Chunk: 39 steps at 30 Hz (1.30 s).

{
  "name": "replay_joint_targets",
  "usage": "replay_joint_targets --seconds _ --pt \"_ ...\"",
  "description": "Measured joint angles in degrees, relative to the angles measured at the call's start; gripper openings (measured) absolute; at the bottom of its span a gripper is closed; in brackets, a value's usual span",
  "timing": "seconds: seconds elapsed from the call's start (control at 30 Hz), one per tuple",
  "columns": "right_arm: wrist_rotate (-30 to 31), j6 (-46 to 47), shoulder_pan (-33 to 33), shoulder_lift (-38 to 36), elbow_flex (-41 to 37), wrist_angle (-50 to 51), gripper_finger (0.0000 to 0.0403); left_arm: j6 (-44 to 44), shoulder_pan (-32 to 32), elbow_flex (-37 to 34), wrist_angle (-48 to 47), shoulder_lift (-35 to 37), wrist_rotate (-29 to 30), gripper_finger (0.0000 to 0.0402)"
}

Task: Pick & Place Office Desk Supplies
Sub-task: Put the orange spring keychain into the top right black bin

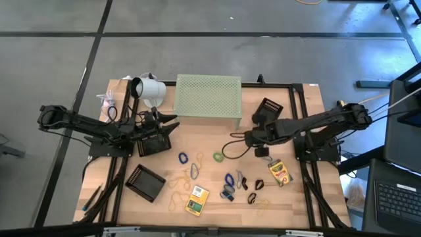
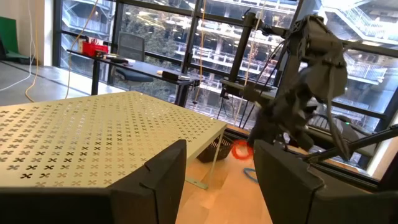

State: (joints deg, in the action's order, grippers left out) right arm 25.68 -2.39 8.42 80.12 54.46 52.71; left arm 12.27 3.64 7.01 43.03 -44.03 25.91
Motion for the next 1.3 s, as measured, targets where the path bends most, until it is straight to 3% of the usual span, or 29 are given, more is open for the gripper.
replay_joint_targets --seconds 0.3,0.43,0.6,0.67,0.8,1.03,1.3 --pt "6.44 4.58 -6.07 -11.58 0.19 4.25 0.0003 0.48 0.0 0.0 -0.09 0.0 0.0 0.0182" --pt "7.17 11.47 -10.42 -12.64 0.22 4.14 0.0003 0.61 0.0 0.02 -0.06 0.0 0.0 0.0182" --pt "9.69 13.79 -16.35 -11.41 0.2 4.35 0.0002 0.81 0.0 0.02 -0.03 0.0 0.0 0.0182" --pt "7.38 13.94 -18.17 -11.04 0.2 4.32 0.0002 1.71 0.0 0.02 -0.11 0.0 -0.02 0.0182" --pt "-5.45 13.94 -19.62 -10.09 0.2 2.58 0.0009 1.99 0.0 0.02 -0.42 0.0 -0.02 0.0182" --pt "-21.96 13.56 -16.33 -7.7 0.2 -3.86 0.0056 1.97 0.0 0.02 -1.88 0.0 0.0 0.0182" --pt "-23.79 13.57 -8.67 -1.01 0.2 -10.45 0.0147 1.98 0.0 0.02 -2.58 0.0 0.0 0.0182"
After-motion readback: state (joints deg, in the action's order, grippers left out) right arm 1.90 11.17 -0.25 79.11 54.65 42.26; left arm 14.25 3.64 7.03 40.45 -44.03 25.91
